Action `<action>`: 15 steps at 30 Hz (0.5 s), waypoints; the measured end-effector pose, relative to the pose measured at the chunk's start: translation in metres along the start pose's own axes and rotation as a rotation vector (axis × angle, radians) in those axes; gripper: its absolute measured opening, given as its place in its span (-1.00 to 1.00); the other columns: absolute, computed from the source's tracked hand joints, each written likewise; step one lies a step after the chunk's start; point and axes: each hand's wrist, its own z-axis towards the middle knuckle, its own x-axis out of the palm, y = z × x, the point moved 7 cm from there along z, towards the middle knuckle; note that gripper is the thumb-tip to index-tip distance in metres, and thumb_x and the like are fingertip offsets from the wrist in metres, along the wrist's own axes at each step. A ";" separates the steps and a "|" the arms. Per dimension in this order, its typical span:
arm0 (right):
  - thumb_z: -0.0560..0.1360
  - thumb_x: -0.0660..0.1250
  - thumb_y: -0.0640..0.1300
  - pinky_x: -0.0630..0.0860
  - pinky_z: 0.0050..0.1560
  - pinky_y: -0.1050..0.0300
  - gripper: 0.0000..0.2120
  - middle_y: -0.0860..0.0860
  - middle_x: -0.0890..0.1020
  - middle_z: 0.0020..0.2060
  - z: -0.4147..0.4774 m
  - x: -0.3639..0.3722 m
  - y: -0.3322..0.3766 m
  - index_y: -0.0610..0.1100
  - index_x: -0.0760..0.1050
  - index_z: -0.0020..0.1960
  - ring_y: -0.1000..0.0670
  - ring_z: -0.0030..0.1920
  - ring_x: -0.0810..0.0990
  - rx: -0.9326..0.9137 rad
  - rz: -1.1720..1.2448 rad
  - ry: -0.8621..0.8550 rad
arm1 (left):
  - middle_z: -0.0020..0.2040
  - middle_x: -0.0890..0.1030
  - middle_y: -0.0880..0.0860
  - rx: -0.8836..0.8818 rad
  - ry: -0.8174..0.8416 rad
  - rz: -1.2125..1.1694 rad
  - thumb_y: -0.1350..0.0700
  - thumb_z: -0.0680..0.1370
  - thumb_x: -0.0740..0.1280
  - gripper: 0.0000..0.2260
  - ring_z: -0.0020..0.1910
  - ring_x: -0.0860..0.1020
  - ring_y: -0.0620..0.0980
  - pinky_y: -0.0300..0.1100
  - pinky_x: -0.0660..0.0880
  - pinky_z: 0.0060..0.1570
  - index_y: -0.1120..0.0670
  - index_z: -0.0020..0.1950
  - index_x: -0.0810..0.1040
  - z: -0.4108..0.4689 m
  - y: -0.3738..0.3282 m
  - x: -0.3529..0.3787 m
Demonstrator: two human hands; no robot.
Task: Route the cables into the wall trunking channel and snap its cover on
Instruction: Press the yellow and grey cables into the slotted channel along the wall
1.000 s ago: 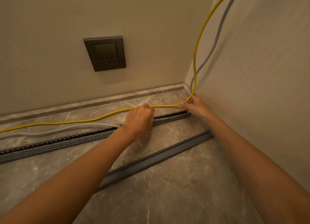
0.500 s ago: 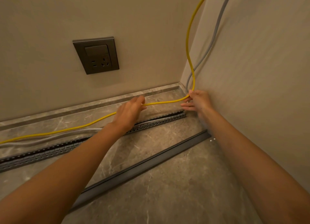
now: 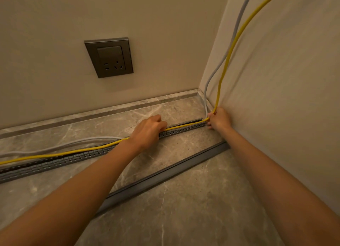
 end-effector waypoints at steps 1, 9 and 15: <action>0.50 0.25 -0.21 0.56 0.05 -0.30 -0.67 -0.39 0.63 -0.01 -0.001 -0.001 0.000 -0.05 0.28 -0.40 -0.38 0.01 0.62 -0.005 -0.022 -0.002 | 0.00 0.51 0.25 -0.005 0.012 0.006 0.42 0.44 0.24 -0.84 -0.16 0.45 0.15 -0.12 0.17 -0.39 0.27 -0.05 0.54 0.000 -0.002 0.001; 0.50 0.31 -0.10 0.53 0.11 -0.07 -0.68 -0.29 0.61 0.12 -0.024 -0.013 0.020 -0.31 0.52 0.14 -0.27 0.15 0.57 -0.009 -0.296 -0.046 | 0.19 0.48 0.16 -0.083 0.080 0.144 0.27 0.57 0.18 -0.70 0.13 0.48 0.15 -0.03 0.41 0.04 0.14 0.30 0.46 -0.003 -0.003 0.006; 0.48 0.34 -0.05 0.54 0.10 -0.07 -0.64 -0.27 0.60 0.13 -0.033 -0.012 0.020 -0.29 0.50 0.15 -0.26 0.14 0.58 0.047 -0.260 0.021 | 0.21 0.46 0.17 -0.042 0.119 0.027 0.34 0.57 0.17 -0.56 0.18 0.43 0.15 -0.03 0.39 0.14 0.10 0.43 0.31 -0.009 -0.003 0.016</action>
